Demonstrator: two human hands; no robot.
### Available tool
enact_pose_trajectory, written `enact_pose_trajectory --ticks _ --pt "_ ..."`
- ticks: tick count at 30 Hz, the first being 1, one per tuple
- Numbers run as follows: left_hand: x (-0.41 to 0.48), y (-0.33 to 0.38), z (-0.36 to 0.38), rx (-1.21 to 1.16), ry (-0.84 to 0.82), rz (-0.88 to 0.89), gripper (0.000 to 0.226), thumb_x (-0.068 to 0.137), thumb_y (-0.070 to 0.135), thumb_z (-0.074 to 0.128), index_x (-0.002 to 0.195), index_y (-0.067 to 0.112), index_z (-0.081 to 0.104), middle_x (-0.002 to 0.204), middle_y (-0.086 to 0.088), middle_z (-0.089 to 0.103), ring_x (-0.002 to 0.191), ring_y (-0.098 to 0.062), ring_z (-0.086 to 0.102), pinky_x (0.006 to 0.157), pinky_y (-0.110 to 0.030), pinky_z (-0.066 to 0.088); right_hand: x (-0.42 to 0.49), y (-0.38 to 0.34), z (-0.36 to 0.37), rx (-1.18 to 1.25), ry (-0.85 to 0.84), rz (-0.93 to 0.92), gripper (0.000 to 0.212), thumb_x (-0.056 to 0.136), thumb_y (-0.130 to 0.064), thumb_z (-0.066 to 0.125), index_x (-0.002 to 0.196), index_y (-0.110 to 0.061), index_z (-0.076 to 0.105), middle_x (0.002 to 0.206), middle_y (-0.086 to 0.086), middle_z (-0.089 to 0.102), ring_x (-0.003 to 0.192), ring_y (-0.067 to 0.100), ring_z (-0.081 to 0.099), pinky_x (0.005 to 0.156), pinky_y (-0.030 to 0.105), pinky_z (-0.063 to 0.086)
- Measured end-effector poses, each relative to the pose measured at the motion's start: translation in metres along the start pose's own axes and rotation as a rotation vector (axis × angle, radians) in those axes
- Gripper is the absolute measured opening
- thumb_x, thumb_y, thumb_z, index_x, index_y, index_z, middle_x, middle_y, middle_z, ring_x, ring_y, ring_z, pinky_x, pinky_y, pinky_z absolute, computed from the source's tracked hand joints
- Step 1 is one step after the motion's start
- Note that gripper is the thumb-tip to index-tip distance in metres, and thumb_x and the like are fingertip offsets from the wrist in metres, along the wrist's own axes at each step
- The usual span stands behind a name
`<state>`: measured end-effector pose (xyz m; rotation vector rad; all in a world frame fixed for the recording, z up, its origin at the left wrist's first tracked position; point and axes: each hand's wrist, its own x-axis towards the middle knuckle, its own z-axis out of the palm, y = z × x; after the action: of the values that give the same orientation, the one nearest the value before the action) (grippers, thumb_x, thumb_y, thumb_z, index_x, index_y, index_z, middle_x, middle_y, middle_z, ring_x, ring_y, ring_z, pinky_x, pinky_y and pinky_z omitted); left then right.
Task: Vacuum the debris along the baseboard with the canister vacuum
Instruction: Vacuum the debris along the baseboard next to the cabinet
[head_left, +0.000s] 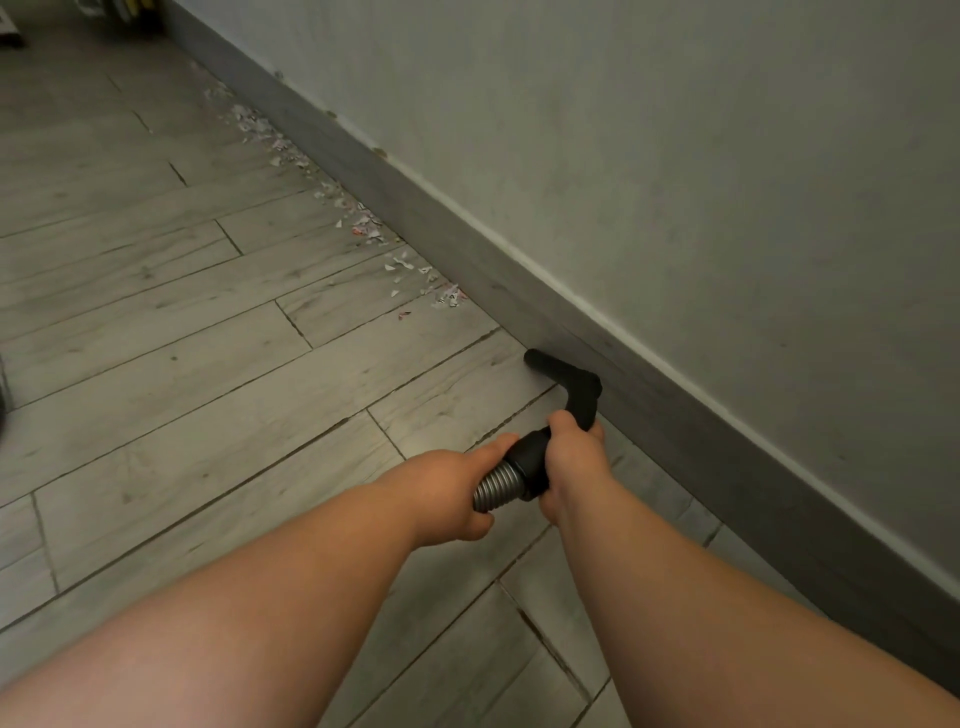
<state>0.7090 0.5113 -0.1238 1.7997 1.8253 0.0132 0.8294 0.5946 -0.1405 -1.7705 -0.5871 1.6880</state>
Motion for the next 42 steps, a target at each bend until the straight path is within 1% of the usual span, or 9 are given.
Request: enact_pose_trajectory --ticks 3,7,12,16,23,29,32,39,42 --pt "0.009 -0.009 -0.005 -0.025 0.006 -0.016 0.092 0.086 0.032 0.061 0.149 0.043 -0.005 0.098 0.001 0.055 0.081 -0.016 0.053 0.070 -0.026 0.043 0.009 -0.007 0.014 -0.035 -0.017 -0.007 0.056 0.096 -0.025 0.051 0.146 -0.037 0.030 0.107 0.011 0.059 0.088 0.032 0.064 0.081 0.054 0.056" --pt "0.021 -0.022 -0.013 -0.054 0.031 -0.042 0.093 0.085 0.033 0.061 0.149 0.044 -0.004 0.105 0.000 0.058 0.086 -0.017 0.056 0.076 -0.028 0.048 0.020 -0.020 0.033 -0.093 -0.047 -0.009 0.060 0.096 -0.025 0.051 0.149 -0.037 0.026 0.109 0.012 0.058 0.091 0.033 0.063 0.084 0.053 0.055" --pt "0.032 -0.035 -0.027 -0.073 0.051 -0.052 0.091 0.084 0.032 0.062 0.149 0.043 -0.001 0.098 0.003 0.055 0.085 -0.017 0.055 0.076 -0.030 0.049 0.029 -0.032 0.056 -0.110 -0.091 -0.014 0.060 0.096 -0.024 0.050 0.149 -0.037 0.026 0.110 0.011 0.058 0.089 0.032 0.063 0.074 0.048 0.056" --pt "0.039 -0.046 -0.037 -0.079 0.063 -0.058 0.091 0.084 0.032 0.062 0.149 0.043 0.000 0.098 0.003 0.057 0.085 -0.017 0.056 0.073 -0.028 0.046 0.037 -0.038 0.070 -0.118 -0.097 -0.030 0.059 0.096 -0.026 0.050 0.149 -0.036 0.026 0.115 0.011 0.058 0.090 0.031 0.062 0.082 0.052 0.055" --pt "0.031 -0.041 -0.028 -0.029 0.040 -0.055 0.090 0.086 0.030 0.060 0.149 0.043 -0.003 0.090 0.006 0.050 0.080 -0.016 0.053 0.077 -0.032 0.050 0.038 -0.023 0.062 -0.120 -0.081 -0.025 0.062 0.096 -0.026 0.050 0.149 -0.042 0.022 0.113 0.011 0.057 0.091 0.034 0.063 0.078 0.055 0.056" --pt "0.032 -0.039 -0.032 -0.065 0.069 -0.083 0.091 0.084 0.031 0.062 0.150 0.042 -0.001 0.102 0.001 0.059 0.088 -0.019 0.058 0.081 -0.032 0.051 0.035 -0.035 0.066 -0.110 -0.101 -0.028 0.058 0.096 -0.025 0.051 0.149 -0.034 0.027 0.118 0.012 0.057 0.089 0.031 0.062 0.077 0.049 0.056" --pt "0.025 -0.034 -0.041 -0.054 0.083 -0.079 0.091 0.085 0.031 0.062 0.150 0.041 0.000 0.108 -0.001 0.060 0.091 -0.019 0.058 0.080 -0.030 0.049 0.027 -0.040 0.066 -0.104 -0.104 -0.019 0.056 0.096 -0.023 0.052 0.147 -0.029 0.030 0.116 0.013 0.057 0.092 0.032 0.062 0.080 0.051 0.056" --pt "-0.019 -0.026 -0.054 -0.036 0.101 -0.072 0.091 0.084 0.031 0.061 0.149 0.045 -0.001 0.107 -0.003 0.062 0.090 -0.021 0.060 0.077 -0.030 0.049 -0.021 -0.036 0.058 -0.083 -0.116 -0.055 0.053 0.097 -0.026 0.052 0.146 -0.030 0.032 0.113 0.013 0.060 0.089 0.033 0.065 0.067 0.044 0.057" --pt "-0.045 -0.031 -0.069 -0.065 0.151 -0.060 0.091 0.084 0.030 0.062 0.150 0.043 0.002 0.113 -0.005 0.062 0.097 -0.024 0.060 0.075 -0.025 0.042 -0.051 -0.042 0.071 -0.091 -0.113 -0.109 0.052 0.096 -0.024 0.053 0.145 -0.028 0.035 0.105 0.014 0.061 0.082 0.031 0.064 0.059 0.038 0.055"
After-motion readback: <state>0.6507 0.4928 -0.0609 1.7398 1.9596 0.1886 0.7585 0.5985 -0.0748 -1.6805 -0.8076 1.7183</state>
